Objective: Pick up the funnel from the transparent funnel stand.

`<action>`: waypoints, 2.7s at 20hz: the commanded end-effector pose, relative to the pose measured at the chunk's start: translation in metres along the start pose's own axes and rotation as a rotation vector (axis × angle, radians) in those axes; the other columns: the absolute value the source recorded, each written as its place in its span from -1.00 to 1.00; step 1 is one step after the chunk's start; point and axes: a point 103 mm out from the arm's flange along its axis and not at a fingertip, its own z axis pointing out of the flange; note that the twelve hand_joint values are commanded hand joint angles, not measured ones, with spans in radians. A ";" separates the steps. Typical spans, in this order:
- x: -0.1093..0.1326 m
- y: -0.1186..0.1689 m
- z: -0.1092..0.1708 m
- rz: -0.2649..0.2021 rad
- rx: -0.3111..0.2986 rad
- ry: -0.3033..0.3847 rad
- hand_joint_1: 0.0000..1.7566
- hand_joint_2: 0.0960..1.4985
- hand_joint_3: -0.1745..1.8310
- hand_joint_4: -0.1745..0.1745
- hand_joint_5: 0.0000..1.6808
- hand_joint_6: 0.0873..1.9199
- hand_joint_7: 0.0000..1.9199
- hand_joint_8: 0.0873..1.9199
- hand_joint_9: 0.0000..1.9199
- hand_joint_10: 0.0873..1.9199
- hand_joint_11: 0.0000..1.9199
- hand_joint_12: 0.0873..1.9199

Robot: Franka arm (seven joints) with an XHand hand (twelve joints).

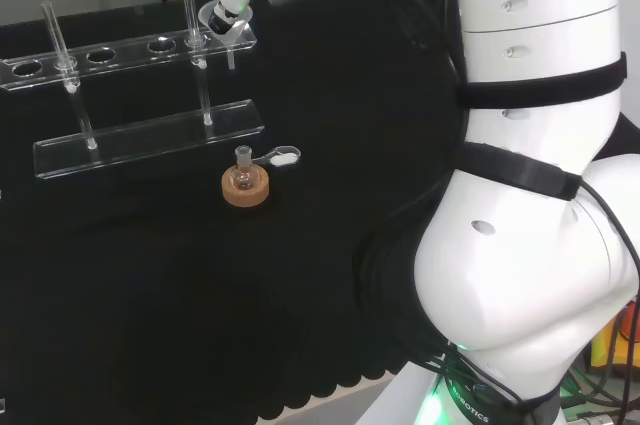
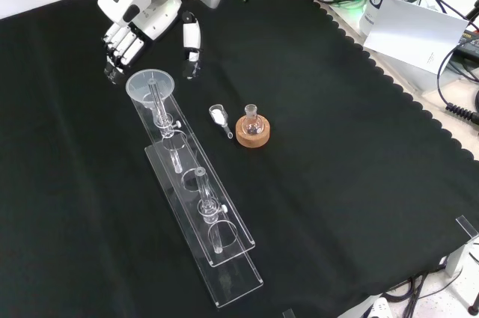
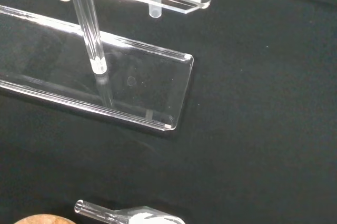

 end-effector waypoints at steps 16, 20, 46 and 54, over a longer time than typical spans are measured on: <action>0.003 0.022 0.008 0.005 -0.021 -0.053 -0.33 -0.03 -0.66 -0.56 -1.00 -1.00 -1.00 -0.68 -0.92 -0.15 -0.95 0.51; 0.002 0.025 0.010 0.006 -0.015 -0.054 -0.32 -0.04 -0.66 -0.55 -1.00 -1.00 -1.00 -0.71 -0.97 -0.14 -0.97 0.52; 0.000 0.043 0.019 -0.001 0.027 -0.068 -0.29 -0.04 -0.61 -0.52 -0.96 -1.00 -1.00 -0.40 -0.62 -0.25 -0.88 0.49; 0.004 0.043 0.016 -0.001 0.003 -0.095 -0.24 -0.04 -0.58 -0.45 -0.76 -1.00 -1.00 -0.32 -0.61 -0.26 -0.88 0.50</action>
